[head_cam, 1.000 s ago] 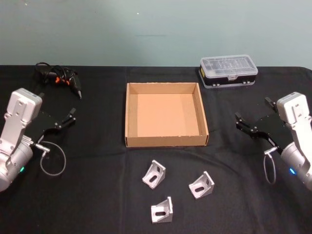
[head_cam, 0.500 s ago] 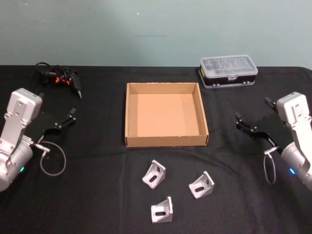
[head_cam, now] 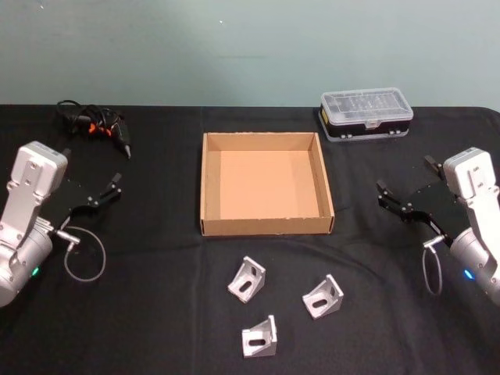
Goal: Use one hand to pick up the angle iron from the table and place it into the box.
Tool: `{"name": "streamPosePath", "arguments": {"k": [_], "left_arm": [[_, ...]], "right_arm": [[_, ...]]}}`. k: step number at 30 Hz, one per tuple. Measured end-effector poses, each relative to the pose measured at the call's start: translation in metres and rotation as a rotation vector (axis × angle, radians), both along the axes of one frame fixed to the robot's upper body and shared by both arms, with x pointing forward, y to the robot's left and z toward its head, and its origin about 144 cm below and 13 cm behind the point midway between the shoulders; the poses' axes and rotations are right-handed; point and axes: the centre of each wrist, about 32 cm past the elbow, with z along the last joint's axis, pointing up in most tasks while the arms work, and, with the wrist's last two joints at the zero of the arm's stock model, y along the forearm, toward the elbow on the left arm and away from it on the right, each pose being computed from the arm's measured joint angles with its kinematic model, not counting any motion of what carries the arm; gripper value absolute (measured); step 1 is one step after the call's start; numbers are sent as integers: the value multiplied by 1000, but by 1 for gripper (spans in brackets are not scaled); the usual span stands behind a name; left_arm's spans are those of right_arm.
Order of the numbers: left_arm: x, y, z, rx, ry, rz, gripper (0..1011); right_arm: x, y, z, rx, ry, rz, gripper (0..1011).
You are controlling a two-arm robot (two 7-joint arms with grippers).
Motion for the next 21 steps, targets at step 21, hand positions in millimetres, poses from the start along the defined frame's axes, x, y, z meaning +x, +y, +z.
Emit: {"name": "streamPosePath", "arguments": {"k": [21], "left_arm": [[0, 0, 0, 0, 0, 0, 1000]], "right_arm": [[-3, 0, 6, 42, -7, 18, 1000]]}}
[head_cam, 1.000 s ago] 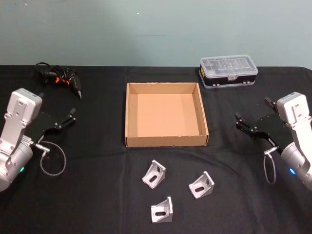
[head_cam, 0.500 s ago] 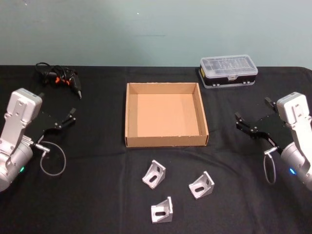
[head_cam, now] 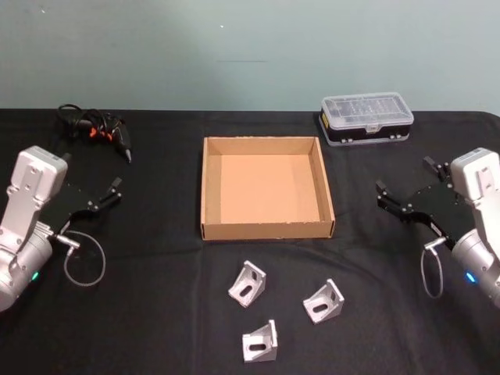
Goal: Use one hand to pick up the angle iron from the table and place it into the box.
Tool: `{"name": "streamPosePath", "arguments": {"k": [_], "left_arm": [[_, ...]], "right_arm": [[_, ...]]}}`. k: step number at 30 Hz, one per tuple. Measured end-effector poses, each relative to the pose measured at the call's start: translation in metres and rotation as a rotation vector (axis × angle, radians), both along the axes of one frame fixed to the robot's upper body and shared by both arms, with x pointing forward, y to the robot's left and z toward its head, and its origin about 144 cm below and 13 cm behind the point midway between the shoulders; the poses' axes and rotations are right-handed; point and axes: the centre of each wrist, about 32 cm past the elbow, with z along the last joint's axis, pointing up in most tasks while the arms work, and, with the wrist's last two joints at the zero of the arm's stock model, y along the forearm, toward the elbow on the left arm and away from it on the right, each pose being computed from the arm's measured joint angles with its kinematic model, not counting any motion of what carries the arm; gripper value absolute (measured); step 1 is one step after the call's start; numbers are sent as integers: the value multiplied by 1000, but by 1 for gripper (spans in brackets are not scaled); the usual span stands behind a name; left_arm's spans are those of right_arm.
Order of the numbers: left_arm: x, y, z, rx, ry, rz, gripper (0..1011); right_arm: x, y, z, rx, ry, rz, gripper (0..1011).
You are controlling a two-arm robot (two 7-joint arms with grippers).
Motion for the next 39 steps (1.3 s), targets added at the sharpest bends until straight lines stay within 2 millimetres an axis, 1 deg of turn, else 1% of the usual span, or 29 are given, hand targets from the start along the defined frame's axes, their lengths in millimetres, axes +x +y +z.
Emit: {"name": "streamPosePath", "arguments": {"k": [6, 12, 13, 15, 16, 17, 20, 24, 25, 31, 35, 39], "left_arm": [[0, 0, 0, 0, 0, 0, 1000], [0, 0, 0, 0, 0, 0, 1000], [0, 0, 0, 0, 0, 0, 1000], [0, 0, 0, 0, 0, 0, 1000], [0, 0, 0, 0, 0, 0, 1000], [0, 0, 0, 0, 0, 0, 1000], [0, 0, 0, 0, 0, 0, 1000], [0, 0, 0, 0, 0, 0, 1000], [0, 0, 0, 0, 0, 0, 1000], [0, 0, 0, 0, 0, 0, 1000], [0, 0, 0, 0, 0, 0, 1000], [0, 0, 0, 0, 0, 0, 1000]], "right_arm": [[-11, -1, 17, 50, -20, 29, 1000], [-27, -1, 43, 100, -10, 80, 1000], [-27, -1, 43, 100, -10, 80, 1000], [-35, 0, 56, 109, 1, 111, 1000], [-35, 0, 56, 109, 1, 111, 1000], [-39, 2, 63, 118, 16, 129, 1000], [-47, 6, 75, 145, 62, 164, 1000], [-55, 12, 87, 188, 143, 201, 1000], [-57, 14, 91, 208, 186, 214, 1000], [-64, 21, 98, 272, 319, 255, 1000], [-66, 25, 98, 295, 425, 283, 1000], [-66, 28, 98, 295, 479, 296, 1000]]}}
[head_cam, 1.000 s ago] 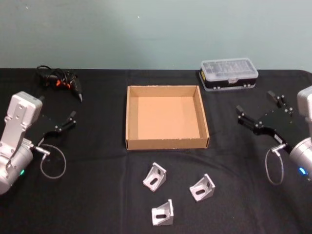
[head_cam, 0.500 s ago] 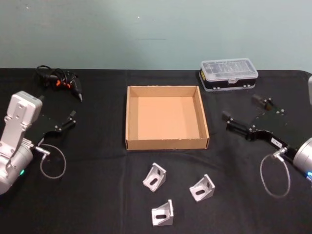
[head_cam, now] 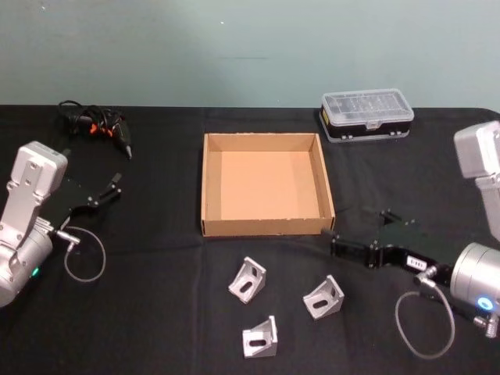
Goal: Use one hand to pick up the angle iron from the table and place it into the box.
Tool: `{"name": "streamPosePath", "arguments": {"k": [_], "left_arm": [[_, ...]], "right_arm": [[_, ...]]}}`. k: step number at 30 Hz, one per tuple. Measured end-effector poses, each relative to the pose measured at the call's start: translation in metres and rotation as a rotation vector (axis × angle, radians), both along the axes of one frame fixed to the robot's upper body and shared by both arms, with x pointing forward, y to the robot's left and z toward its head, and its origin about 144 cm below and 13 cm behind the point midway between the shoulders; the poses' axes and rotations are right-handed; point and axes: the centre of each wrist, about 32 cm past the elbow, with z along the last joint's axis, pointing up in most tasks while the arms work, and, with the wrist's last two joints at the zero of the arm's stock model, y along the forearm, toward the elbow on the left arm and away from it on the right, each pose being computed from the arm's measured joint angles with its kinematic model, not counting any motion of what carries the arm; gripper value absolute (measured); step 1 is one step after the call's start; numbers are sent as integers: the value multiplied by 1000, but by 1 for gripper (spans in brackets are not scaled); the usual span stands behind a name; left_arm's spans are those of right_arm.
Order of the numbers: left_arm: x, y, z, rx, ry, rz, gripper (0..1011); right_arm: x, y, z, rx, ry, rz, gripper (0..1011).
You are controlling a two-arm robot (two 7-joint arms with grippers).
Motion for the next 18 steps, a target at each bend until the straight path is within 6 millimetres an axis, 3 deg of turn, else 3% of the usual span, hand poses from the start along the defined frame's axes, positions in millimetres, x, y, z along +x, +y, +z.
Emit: {"name": "streamPosePath", "arguments": {"k": [18], "left_arm": [[0, 0, 0, 0, 0, 0, 1000]], "right_arm": [[7, 7, -25, -56, 160, 38, 1000]]}}
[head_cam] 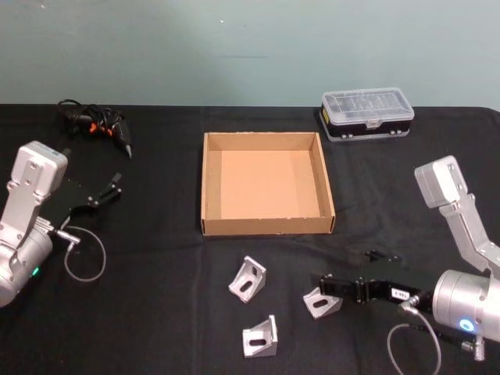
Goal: Use one hand to pick up the angle iron from the table and place it into the box.
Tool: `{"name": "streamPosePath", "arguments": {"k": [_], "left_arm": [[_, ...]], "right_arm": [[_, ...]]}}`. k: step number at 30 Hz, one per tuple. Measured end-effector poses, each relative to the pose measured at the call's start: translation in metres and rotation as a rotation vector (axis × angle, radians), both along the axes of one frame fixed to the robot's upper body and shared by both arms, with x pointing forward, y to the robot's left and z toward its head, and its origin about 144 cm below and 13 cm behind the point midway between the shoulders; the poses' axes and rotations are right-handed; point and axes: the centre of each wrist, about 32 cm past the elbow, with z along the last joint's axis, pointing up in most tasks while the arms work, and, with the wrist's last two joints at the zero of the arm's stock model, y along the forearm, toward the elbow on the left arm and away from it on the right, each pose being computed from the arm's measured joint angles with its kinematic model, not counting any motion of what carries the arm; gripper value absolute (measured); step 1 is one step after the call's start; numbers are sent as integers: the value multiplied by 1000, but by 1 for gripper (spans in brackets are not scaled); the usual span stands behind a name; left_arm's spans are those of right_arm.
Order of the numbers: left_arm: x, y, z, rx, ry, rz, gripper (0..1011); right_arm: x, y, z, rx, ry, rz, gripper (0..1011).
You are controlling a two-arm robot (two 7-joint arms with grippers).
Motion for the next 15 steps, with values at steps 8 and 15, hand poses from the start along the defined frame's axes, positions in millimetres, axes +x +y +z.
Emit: {"name": "streamPosePath", "arguments": {"k": [8, 15], "left_arm": [[0, 0, 0, 0, 0, 0, 1000], [0, 0, 0, 0, 0, 0, 1000]], "right_arm": [[0, 2, -14, -13, 30, 4, 1000], [1, 7, -22, -20, 41, 14, 1000]]}}
